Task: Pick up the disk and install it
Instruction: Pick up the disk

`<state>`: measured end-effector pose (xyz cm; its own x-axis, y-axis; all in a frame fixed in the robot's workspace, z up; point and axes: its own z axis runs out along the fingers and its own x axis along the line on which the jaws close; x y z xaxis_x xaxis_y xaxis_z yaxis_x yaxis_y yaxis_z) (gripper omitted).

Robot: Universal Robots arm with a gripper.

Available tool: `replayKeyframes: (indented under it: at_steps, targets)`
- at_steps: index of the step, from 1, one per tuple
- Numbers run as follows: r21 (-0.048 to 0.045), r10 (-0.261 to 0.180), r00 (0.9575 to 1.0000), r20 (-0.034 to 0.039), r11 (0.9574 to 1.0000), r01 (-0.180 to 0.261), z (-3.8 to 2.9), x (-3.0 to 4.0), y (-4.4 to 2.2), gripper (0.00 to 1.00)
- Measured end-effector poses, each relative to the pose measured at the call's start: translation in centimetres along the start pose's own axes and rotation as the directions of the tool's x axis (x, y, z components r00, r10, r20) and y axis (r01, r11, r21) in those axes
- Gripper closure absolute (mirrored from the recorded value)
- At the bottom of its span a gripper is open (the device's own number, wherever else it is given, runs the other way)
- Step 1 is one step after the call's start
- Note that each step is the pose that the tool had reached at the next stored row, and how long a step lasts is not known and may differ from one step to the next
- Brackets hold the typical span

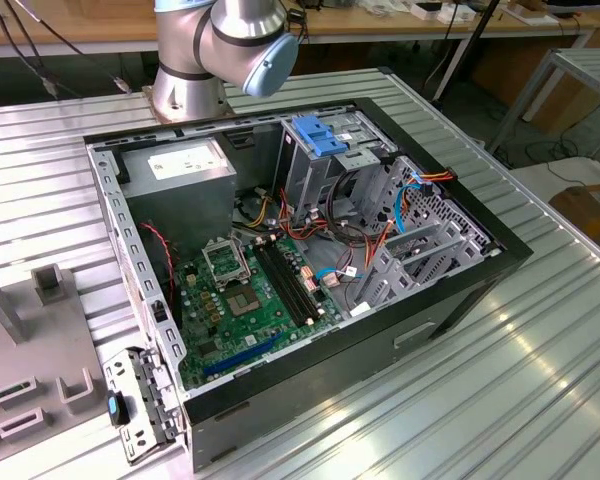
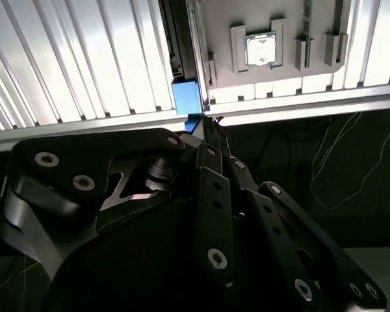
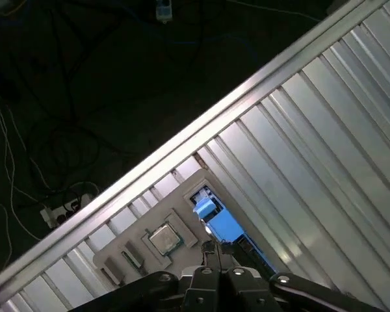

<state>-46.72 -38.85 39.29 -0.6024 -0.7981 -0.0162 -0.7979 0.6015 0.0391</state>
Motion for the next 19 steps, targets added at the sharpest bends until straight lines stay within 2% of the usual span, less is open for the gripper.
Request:
replayKeyframes:
  at_steps: [2,3,4,7,8,9,10,12,13,15,16,17,18,19]
  targets:
    - [-0.0001,-0.038,0.9993,-0.0022,0.9993,0.038,0.01,0.00,0.00,0.89]
    - [-0.0001,-0.072,0.9974,-0.0043,0.9974,0.072,0.02,0.00,0.00,0.89]
    - [0.0005,-0.120,0.9928,-0.0088,0.9928,0.120,0.03,0.00,0.00,0.89]
    - [0.0020,-0.237,0.9712,-0.0215,0.9714,0.237,0.11,0.00,0.00,0.89]
    - [0.0027,-0.256,0.9664,-0.0252,0.9667,0.256,0.13,0.00,0.00,0.89]
    - [0.0039,-0.267,0.9633,-0.0293,0.9637,0.267,0.15,0.00,0.00,0.89]
    - [0.0062,-0.281,0.9589,-0.0369,0.9595,0.282,0.20,0.00,-0.01,0.89]
    - [0.0098,-0.296,0.9542,-0.0473,0.9551,0.296,0.31,0.01,-0.01,0.89]
    - [0.0113,-0.320,0.9457,-0.0548,0.9469,0.321,0.58,-0.02,-0.01,0.89]
    - [0.0106,-0.352,0.9341,-0.0579,0.9354,0.353,0.95,-0.10,0.02,0.89]
    - [0.0116,-0.365,0.9291,-0.0608,0.9305,0.366,1.14,-0.16,0.07,0.89]
    - [0.0132,-0.377,0.9241,-0.0648,0.9256,0.378,1.35,-0.31,0.17,0.83]
    - [0.0137,-0.386,0.9200,-0.0666,0.9216,0.388,1.55,-0.46,0.29,0.83]
    - [0.0137,-0.398,0.9150,-0.0677,0.9167,0.399,1.82,-0.63,0.41,0.76]
